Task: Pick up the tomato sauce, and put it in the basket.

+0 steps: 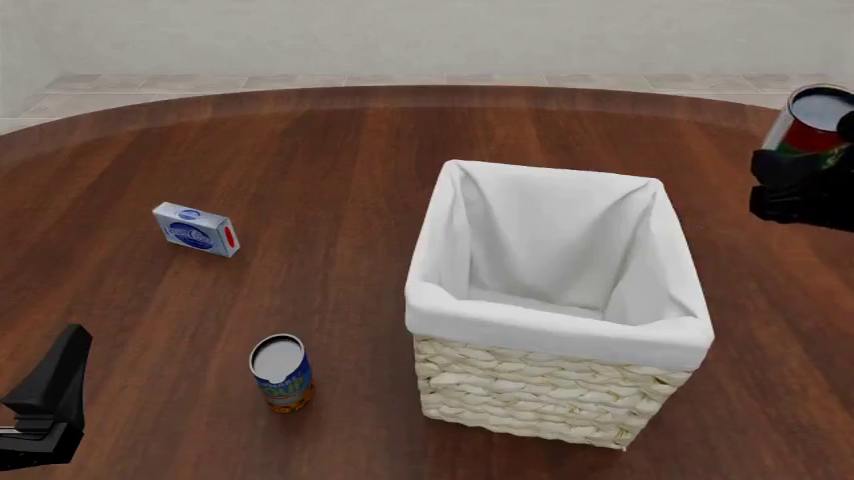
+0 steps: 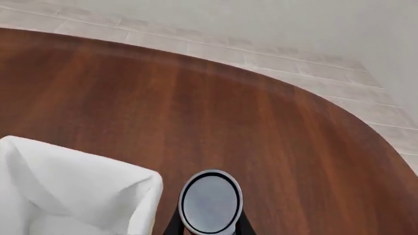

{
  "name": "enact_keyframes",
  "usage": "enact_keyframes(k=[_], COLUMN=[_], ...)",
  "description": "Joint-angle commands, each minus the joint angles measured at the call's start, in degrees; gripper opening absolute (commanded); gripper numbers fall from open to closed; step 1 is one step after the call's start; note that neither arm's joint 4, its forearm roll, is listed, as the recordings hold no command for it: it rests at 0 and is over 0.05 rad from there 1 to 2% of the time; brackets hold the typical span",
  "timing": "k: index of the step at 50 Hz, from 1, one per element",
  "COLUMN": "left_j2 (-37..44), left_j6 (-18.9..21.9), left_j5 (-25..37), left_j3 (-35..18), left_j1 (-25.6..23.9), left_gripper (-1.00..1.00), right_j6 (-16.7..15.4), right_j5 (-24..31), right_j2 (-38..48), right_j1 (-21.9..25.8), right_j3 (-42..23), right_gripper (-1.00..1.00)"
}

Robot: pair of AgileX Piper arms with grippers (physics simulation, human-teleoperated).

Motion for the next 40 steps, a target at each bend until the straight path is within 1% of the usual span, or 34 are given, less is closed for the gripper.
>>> enact_keyframes(k=[1, 5, 7, 10, 14, 27, 40], left_j2=[0.0, 0.0, 0.0, 0.0, 0.0, 0.0, 0.0], left_j6=[0.0, 0.0, 0.0, 0.0, 0.0, 0.0, 0.0], left_j5=[0.0, 0.0, 0.0, 0.0, 0.0, 0.0, 0.0], left_j3=[0.0, 0.0, 0.0, 0.0, 0.0, 0.0, 0.0], left_j1=[0.0, 0.0, 0.0, 0.0, 0.0, 0.0, 0.0], left_gripper=[1.0, 1.0, 1.0, 1.0, 1.0, 1.0, 1.0], right_j6=[0.2, 0.1, 0.1, 0.0, 1.1, 1.2, 1.7], right_j5=[4.8, 5.6, 6.5, 6.8, 8.4, 11.1, 10.6], right_j2=[-2.1, -2.2, -2.2, -2.3, -2.7, -3.4, -2.8], right_j1=[3.6, 4.7, 6.0, 6.2, 8.3, 13.4, 17.1], right_j3=[-4.0, -4.8, -5.6, -6.0, -7.3, -9.8, -9.8], right_gripper=[-1.0, -1.0, -1.0, -1.0, -1.0, -1.0, -1.0])
